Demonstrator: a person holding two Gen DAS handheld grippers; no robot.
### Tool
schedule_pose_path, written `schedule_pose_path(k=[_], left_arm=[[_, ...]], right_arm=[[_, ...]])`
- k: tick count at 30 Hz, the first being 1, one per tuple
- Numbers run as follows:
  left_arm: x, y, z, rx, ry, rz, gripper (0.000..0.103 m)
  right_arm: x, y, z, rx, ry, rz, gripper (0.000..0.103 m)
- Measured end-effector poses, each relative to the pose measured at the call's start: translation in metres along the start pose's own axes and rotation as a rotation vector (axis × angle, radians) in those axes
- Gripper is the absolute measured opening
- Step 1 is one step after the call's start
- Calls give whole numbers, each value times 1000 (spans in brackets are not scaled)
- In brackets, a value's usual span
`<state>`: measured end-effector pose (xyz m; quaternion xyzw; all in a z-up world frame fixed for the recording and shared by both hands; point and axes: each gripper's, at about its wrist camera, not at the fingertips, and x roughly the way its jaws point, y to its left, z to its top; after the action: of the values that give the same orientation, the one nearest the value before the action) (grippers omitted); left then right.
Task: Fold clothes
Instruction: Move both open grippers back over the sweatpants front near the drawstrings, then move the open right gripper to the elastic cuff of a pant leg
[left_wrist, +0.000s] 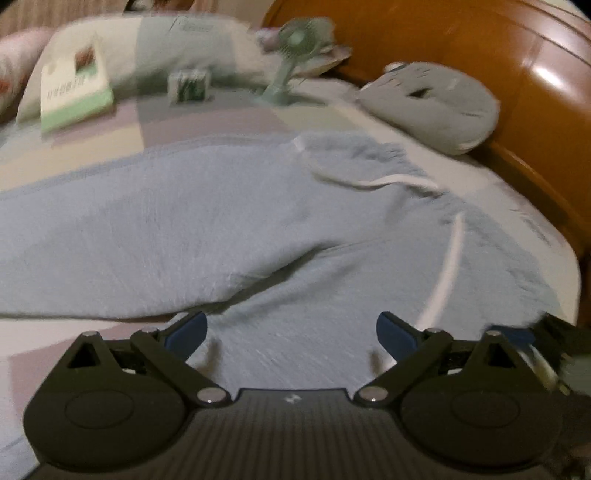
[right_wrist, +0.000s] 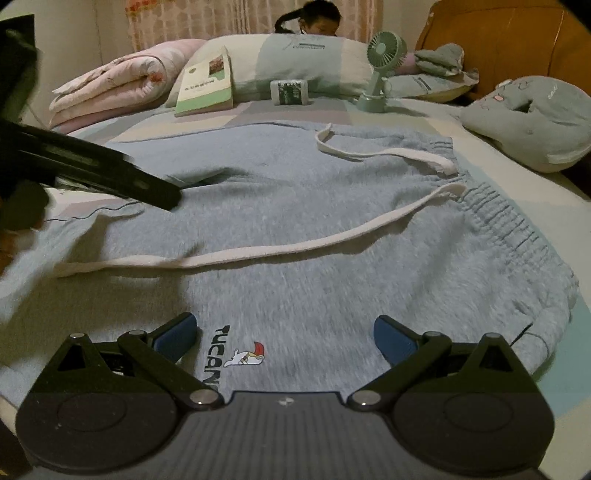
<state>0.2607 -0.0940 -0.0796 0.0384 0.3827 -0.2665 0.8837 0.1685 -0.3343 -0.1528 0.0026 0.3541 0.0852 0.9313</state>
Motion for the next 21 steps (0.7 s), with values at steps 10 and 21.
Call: schedule_pose_path(k=[10,21], left_arm=[[-70,-20,-85,-9,23,113,99],[-95,-4,-106,-36,43,154,100]], right_arm=[[0,1,-2,11,-18,-16,103],[0,6,-3,22,-24,-45,103]])
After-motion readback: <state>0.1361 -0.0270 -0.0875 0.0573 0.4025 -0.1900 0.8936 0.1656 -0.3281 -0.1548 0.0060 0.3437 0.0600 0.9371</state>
